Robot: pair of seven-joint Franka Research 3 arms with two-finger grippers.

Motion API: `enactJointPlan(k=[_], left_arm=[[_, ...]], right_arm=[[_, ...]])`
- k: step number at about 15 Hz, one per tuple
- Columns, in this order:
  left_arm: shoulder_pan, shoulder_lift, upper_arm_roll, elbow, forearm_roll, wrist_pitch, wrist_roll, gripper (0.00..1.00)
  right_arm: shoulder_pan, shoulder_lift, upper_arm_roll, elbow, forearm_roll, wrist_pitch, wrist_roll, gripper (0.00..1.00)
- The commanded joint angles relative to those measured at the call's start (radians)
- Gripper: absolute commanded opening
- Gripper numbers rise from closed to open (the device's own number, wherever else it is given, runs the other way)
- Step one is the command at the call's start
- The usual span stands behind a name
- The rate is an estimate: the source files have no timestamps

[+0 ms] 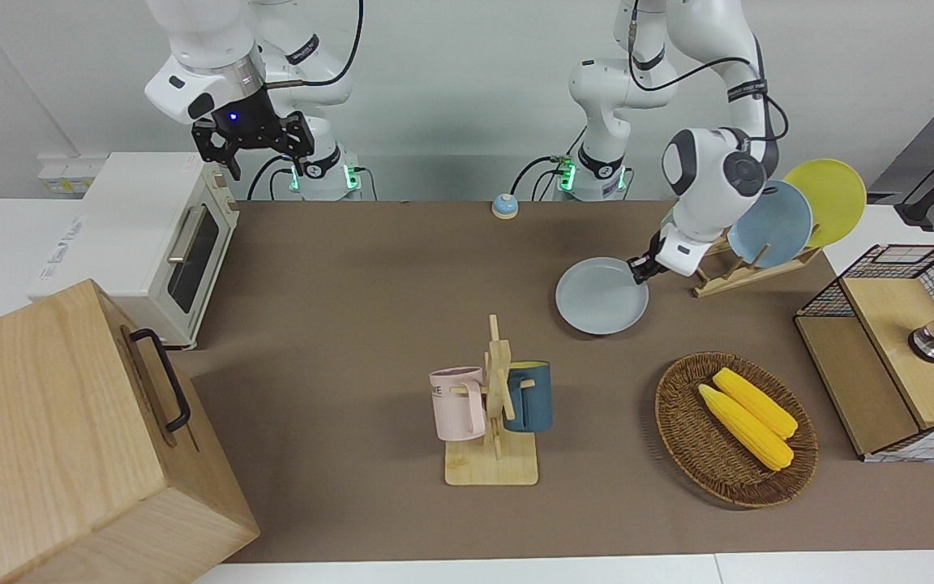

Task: Pick gray plate from table and place it on lower plate rack with left arm
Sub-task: 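Lift the gray plate with the left gripper and carry it toward the wooden rack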

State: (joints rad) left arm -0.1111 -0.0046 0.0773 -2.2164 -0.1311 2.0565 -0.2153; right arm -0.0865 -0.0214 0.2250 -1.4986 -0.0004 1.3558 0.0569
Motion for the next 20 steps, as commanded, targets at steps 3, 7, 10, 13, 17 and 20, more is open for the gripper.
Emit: enactJointPlan(k=[3,7,10,13,17,20], left_arm=[[-0.001,-0.008,0.048,0.156,0.181,-0.234,-0.007,0.00],[-0.005,-0.009,0.048,0.230,0.376,-0.410,-0.003,0.00],[-0.012,-0.009,0.044,0.277,0.491,-0.519,0.010,0.00],[-0.013,-0.006,0.036,0.277,0.644,-0.625,0.100,0.00],[-0.013,0.002,0.032,0.270,0.775,-0.628,0.131,0.00],[-0.012,0.017,0.033,0.267,0.830,-0.630,0.128,0.00]], right_arm=[[-0.015,-0.005,0.007,0.006,0.003,-0.015,-0.003,0.987],[-0.015,-0.005,0.007,0.006,0.003,-0.015,-0.003,0.990],[-0.013,-0.005,0.007,0.006,0.003,-0.015,-0.003,0.990],[-0.013,-0.005,0.007,0.006,0.003,-0.015,-0.003,0.987],[-0.013,-0.005,0.007,0.006,0.003,-0.015,-0.003,0.987],[-0.015,-0.005,0.007,0.006,0.003,-0.015,-0.003,0.987]])
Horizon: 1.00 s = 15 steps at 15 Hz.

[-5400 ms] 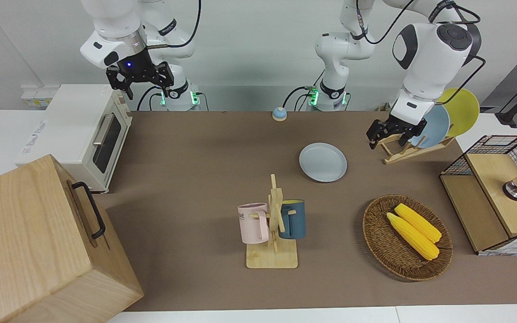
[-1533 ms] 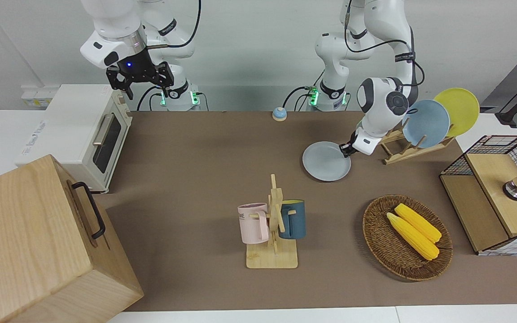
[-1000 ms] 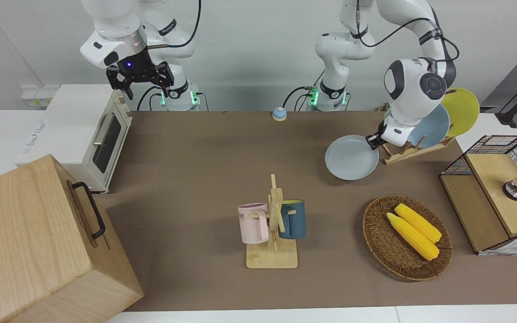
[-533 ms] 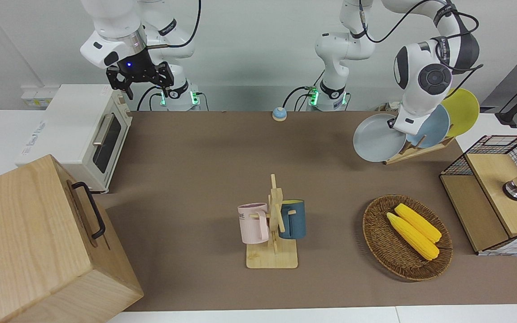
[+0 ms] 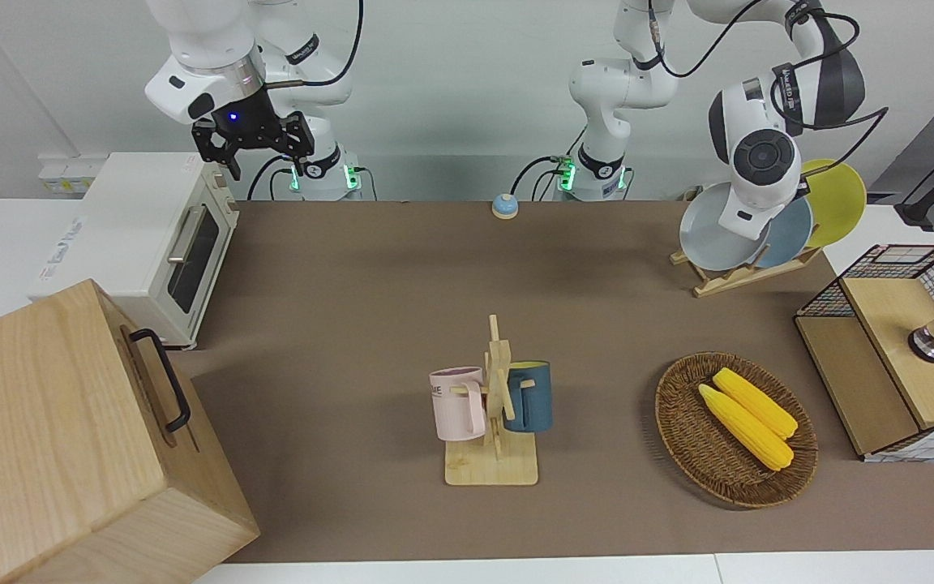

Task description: Pick gray plate from table and place it on lower plate rack with left arm

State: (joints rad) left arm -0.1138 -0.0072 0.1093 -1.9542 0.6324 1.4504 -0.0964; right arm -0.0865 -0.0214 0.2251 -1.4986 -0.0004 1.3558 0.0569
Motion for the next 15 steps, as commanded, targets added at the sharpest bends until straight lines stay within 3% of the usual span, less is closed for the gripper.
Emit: enactJointPlan(k=[1,15], left_arm=[[-0.009,0.036,0.001,0.003,0.079,-0.022,0.003,0.00],[-0.010,0.099,0.001,0.000,0.116,-0.038,-0.161,0.00]], right_arm=[[-0.015,-0.005,0.007,0.006,0.003,-0.015,-0.003,0.990],[-0.015,-0.005,0.007,0.006,0.003,-0.015,-0.003,0.990]])
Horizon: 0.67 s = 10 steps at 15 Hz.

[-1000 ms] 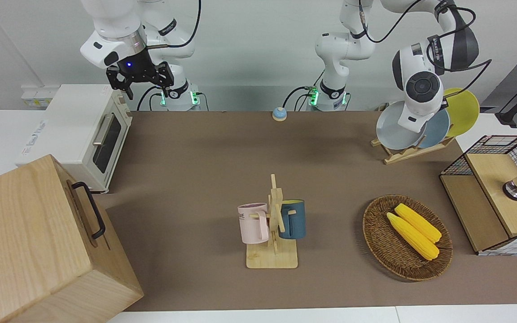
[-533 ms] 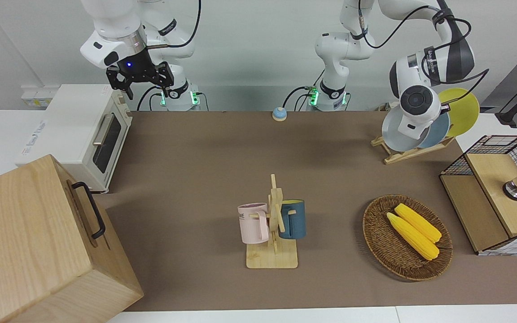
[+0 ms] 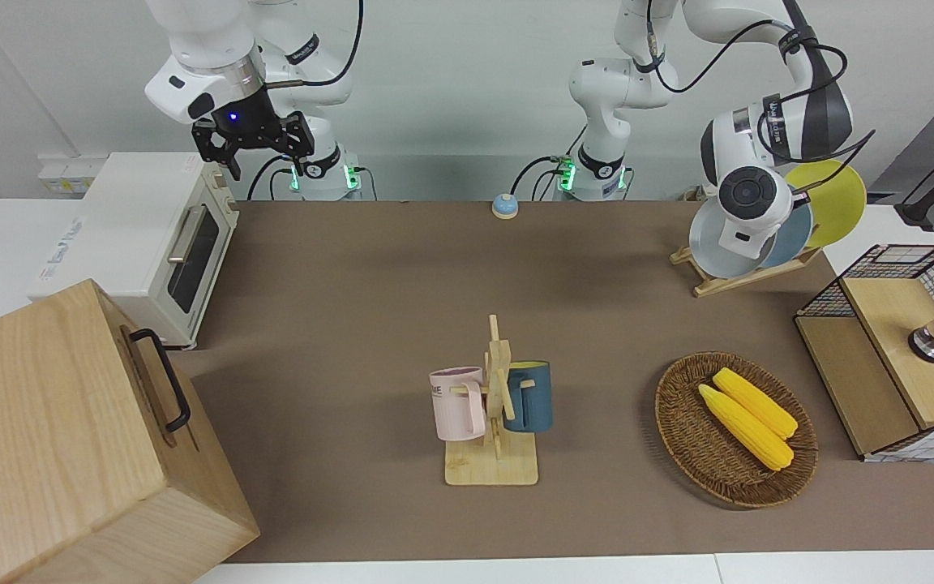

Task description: Pick gray plate from table and place it on lower plate rack with left arm

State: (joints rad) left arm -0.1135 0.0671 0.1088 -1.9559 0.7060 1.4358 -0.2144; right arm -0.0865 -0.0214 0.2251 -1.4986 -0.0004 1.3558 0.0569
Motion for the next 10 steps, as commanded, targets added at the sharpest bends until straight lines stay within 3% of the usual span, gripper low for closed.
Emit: enactJointPlan(k=[1,3,10], left_arm=[[-0.012,0.034,0.002,0.002,0.049,-0.031,-0.051,0.00],[-0.028,0.034,0.000,0.003,0.067,-0.051,-0.072,0.00],[-0.032,0.034,-0.135,0.006,0.072,-0.185,-0.210,0.00]], right_arm=[[-0.015,-0.005,0.007,0.006,0.003,-0.015,-0.003,0.987],[-0.015,-0.005,0.007,0.006,0.003,-0.015,-0.003,0.990],[-0.013,-0.005,0.007,0.006,0.003,-0.015,-0.003,0.990]])
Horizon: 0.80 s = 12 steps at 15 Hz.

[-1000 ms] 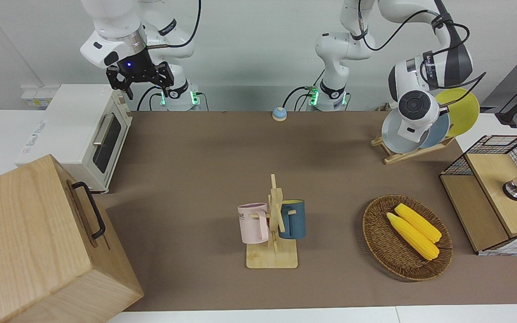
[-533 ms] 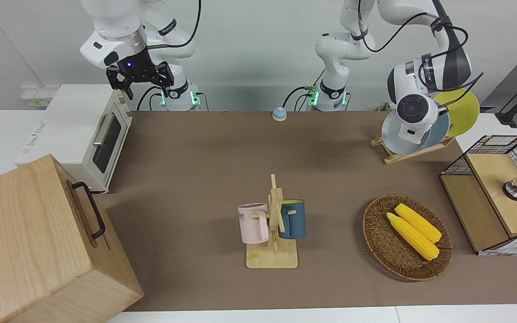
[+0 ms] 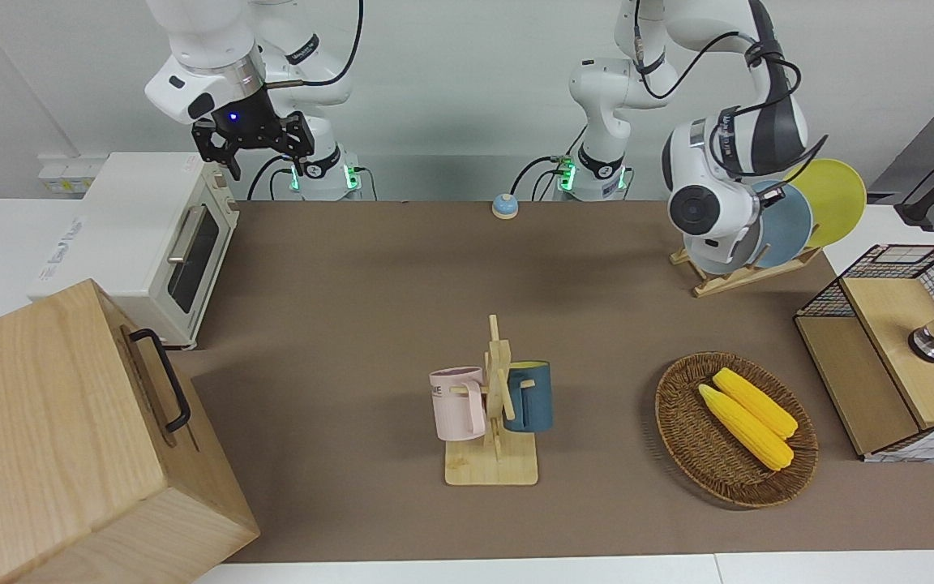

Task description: Pick gray plate from table and place it on lower plate rack with left arm

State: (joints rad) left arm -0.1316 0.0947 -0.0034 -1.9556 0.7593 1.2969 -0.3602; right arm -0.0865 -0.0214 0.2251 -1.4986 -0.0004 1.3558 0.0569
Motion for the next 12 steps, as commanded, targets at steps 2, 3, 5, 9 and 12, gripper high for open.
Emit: enactJointPlan(k=[2,3,5,9,12], left_arm=[[-0.013,0.008,-0.023,0.004,0.020,-0.048,-0.092,0.00],[-0.013,0.008,-0.021,0.004,0.024,-0.048,-0.091,0.00],[-0.013,0.007,-0.021,0.004,0.052,-0.050,-0.091,0.00],[-0.008,0.023,-0.018,0.004,0.087,-0.048,-0.118,0.00],[-0.002,0.065,-0.020,0.004,0.097,-0.039,-0.180,0.00]], right_arm=[[-0.013,-0.005,0.007,0.006,0.003,-0.015,-0.003,0.990],[-0.013,-0.005,0.007,0.006,0.003,-0.015,-0.003,0.987],[-0.015,-0.005,0.007,0.006,0.003,-0.015,-0.003,0.990],[-0.013,-0.005,0.007,0.006,0.003,-0.015,-0.003,0.987],[-0.015,-0.005,0.007,0.006,0.003,-0.015,-0.003,0.990]])
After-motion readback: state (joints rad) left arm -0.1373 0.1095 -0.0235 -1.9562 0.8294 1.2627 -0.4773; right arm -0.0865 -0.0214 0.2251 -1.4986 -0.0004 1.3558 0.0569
